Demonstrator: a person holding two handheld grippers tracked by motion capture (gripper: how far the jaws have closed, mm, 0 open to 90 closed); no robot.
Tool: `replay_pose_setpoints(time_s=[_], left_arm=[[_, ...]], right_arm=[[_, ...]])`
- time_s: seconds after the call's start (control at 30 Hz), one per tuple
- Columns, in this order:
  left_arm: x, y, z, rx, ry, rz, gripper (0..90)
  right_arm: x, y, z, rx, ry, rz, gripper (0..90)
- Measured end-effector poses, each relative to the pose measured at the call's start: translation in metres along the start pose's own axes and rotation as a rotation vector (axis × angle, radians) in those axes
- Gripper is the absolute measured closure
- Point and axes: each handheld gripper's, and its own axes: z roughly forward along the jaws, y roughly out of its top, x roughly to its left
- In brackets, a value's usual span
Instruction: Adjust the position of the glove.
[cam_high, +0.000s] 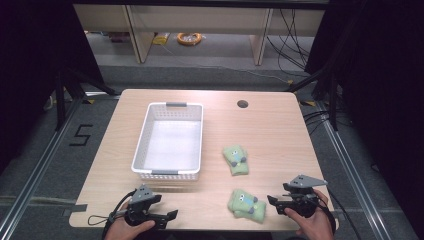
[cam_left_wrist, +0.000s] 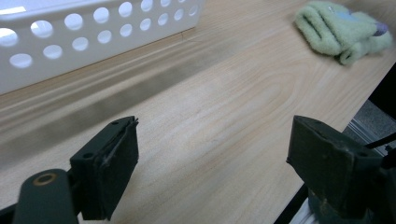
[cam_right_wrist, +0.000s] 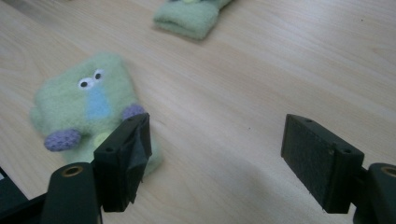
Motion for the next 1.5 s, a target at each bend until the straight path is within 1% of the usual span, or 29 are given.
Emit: replay_pose_setpoints(time_s=[0.03, 0.07, 0.13, 0.17, 0.2, 0.27, 0.37, 0.4, 0.47, 0.5, 0.63, 0.67, 0.73, 0.77, 0.83, 0.87, 0.9, 0.93, 0.97, 1.0, 1.03, 1.1, 1.13, 1.17, 1.23, 1.27, 1.4, 1.43, 1.5], left_arm=[[-0.001, 0.000, 0.000, -0.003, 0.004, 0.005, 15.9], [-0.002, 0.000, 0.001, -0.005, 0.003, 0.003, 16.7], [-0.004, 0.002, 0.002, -0.008, -0.009, 0.014, 19.0], [-0.005, 0.003, 0.002, -0.013, -0.017, 0.012, 19.7], [-0.007, 0.004, 0.003, -0.015, -0.017, 0.018, 19.7], [-0.010, 0.009, 0.006, -0.035, -0.036, 0.017, 23.7], [-0.013, 0.012, 0.010, -0.040, -0.047, 0.010, 25.2], [-0.015, 0.014, 0.011, -0.032, -0.056, 0.012, 25.2], [-0.020, 0.016, 0.017, -0.017, -0.063, 0.024, 25.6], [-0.024, 0.018, 0.020, -0.012, -0.072, 0.018, 26.3], [-0.037, 0.028, 0.034, 0.004, -0.116, 0.050, 28.0], [-0.040, 0.031, 0.037, 0.019, -0.134, 0.043, 28.6], [-0.046, 0.040, 0.048, 0.014, -0.140, 0.070, 30.4], [-0.046, 0.040, 0.048, 0.014, -0.140, 0.070, 31.6], [-0.049, 0.047, 0.053, 0.031, -0.153, 0.096, 34.9], [-0.051, 0.050, 0.056, 0.030, -0.156, 0.099, 35.4], [-0.054, 0.052, 0.059, 0.037, -0.157, 0.082, 35.8], [-0.055, 0.056, 0.062, 0.043, -0.166, 0.105, 36.5], [-0.057, 0.058, 0.065, 0.049, -0.172, 0.106, 36.5], [-0.059, 0.061, 0.069, 0.054, -0.186, 0.109, 37.7], [-0.061, 0.064, 0.071, 0.066, -0.186, 0.115, 38.1], [-0.066, 0.070, 0.077, 0.089, -0.197, 0.118, 39.1], [-0.069, 0.072, 0.081, 0.100, -0.207, 0.123, 39.7], [-0.071, 0.074, 0.085, 0.113, -0.208, 0.127, 39.7], [-0.077, 0.077, 0.092, 0.133, -0.227, 0.117, 40.5], [-0.079, 0.077, 0.097, 0.138, -0.241, 0.117, 42.1], [-0.084, 0.078, 0.113, 0.154, -0.242, 0.127, 43.2], [-0.085, 0.078, 0.116, 0.162, -0.238, 0.117, 42.5], [-0.086, 0.077, 0.122, 0.171, -0.249, 0.104, 45.1]], right_arm=[[0.000, 0.000, 0.000, 0.000, 0.000, 0.000, 28.6], [0.004, 0.001, -0.002, 0.021, 0.013, 0.017, 32.9], [0.004, 0.000, -0.002, 0.015, 0.009, -0.003, 34.9], [0.010, 0.001, -0.003, 0.047, 0.029, 0.019, 38.3], [0.010, 0.001, -0.003, 0.047, 0.029, 0.019, 38.3], [0.010, 0.003, -0.002, 0.053, 0.042, -0.027, 42.6], [0.012, 0.003, -0.001, 0.052, 0.049, -0.009, 44.8], [0.012, 0.005, -0.003, 0.072, 0.057, -0.019, 45.7], [0.013, 0.005, -0.004, 0.069, 0.066, -0.020, 47.9], [0.012, 0.006, -0.003, 0.051, 0.057, -0.052, 49.0], [0.014, 0.008, -0.004, 0.070, 0.067, -0.038, 52.1], [0.016, 0.007, -0.002, 0.047, 0.067, -0.030, 53.6], [0.018, 0.008, 0.001, 0.069, 0.073, -0.039, 55.4], [0.018, 0.008, 0.003, 0.068, 0.072, -0.049, 55.8], [0.019, 0.009, 0.003, 0.098, 0.082, -0.054, 56.3], [0.020, 0.008, 0.005, 0.089, 0.078, -0.046, 56.6], [0.020, 0.008, 0.005, 0.089, 0.077, -0.045, 56.6], [0.019, 0.009, 0.006, 0.088, 0.075, -0.055, 56.7], [0.019, 0.009, 0.006, 0.088, 0.075, -0.055, 56.7], [0.021, 0.009, 0.005, 0.110, 0.087, -0.021, 57.1], [0.020, 0.009, 0.005, 0.118, 0.088, -0.042, 57.3], [0.024, 0.009, 0.007, 0.122, 0.098, -0.019, 57.6], [0.023, 0.009, 0.007, 0.125, 0.098, -0.049, 58.0], [0.023, 0.009, 0.007, 0.125, 0.098, -0.049, 58.0], [0.026, 0.008, 0.008, 0.126, 0.101, -0.033, 58.3], [0.026, 0.009, 0.007, 0.152, 0.106, -0.027, 58.9], [0.025, 0.008, 0.009, 0.153, 0.108, -0.033, 59.9], [0.025, 0.006, 0.012, 0.139, 0.101, -0.031, 60.4], [0.024, 0.005, 0.012, 0.144, 0.115, -0.017, 62.0]])
